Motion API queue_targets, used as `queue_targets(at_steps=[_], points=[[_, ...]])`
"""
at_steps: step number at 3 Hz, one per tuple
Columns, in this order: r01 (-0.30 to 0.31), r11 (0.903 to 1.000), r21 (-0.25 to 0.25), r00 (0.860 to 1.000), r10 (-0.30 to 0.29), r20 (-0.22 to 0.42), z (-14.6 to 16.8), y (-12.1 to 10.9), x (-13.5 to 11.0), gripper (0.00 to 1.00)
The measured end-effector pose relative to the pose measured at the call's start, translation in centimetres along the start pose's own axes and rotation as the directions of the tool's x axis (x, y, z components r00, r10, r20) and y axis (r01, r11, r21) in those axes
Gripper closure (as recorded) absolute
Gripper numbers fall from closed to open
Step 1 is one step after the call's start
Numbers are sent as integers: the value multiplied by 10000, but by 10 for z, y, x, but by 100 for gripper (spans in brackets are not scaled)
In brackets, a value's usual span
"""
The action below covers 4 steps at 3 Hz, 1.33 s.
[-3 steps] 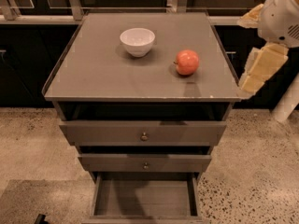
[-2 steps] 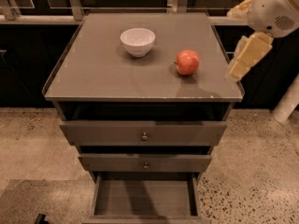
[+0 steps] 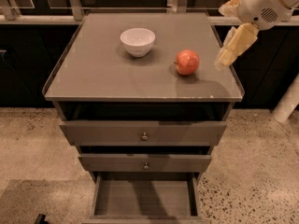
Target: Place apple into bottom drawer
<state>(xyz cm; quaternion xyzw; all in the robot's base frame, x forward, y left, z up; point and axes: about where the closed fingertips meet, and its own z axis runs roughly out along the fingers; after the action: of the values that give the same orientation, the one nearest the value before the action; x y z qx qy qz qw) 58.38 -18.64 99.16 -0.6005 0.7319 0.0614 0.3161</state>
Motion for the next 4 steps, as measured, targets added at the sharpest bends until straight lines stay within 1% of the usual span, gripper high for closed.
queue_targets(at_steps=[1, 2, 3, 4], points=[[-208, 9998, 68, 9996, 206, 167, 9, -8, 14, 0], [-183, 9998, -73, 9967, 188, 794, 35, -26, 13, 0], [-69, 9996, -278, 9895, 108, 1441, 60, -40, 4, 0], [-63, 9982, -600, 9804, 180, 1961, 86, -47, -3, 0]])
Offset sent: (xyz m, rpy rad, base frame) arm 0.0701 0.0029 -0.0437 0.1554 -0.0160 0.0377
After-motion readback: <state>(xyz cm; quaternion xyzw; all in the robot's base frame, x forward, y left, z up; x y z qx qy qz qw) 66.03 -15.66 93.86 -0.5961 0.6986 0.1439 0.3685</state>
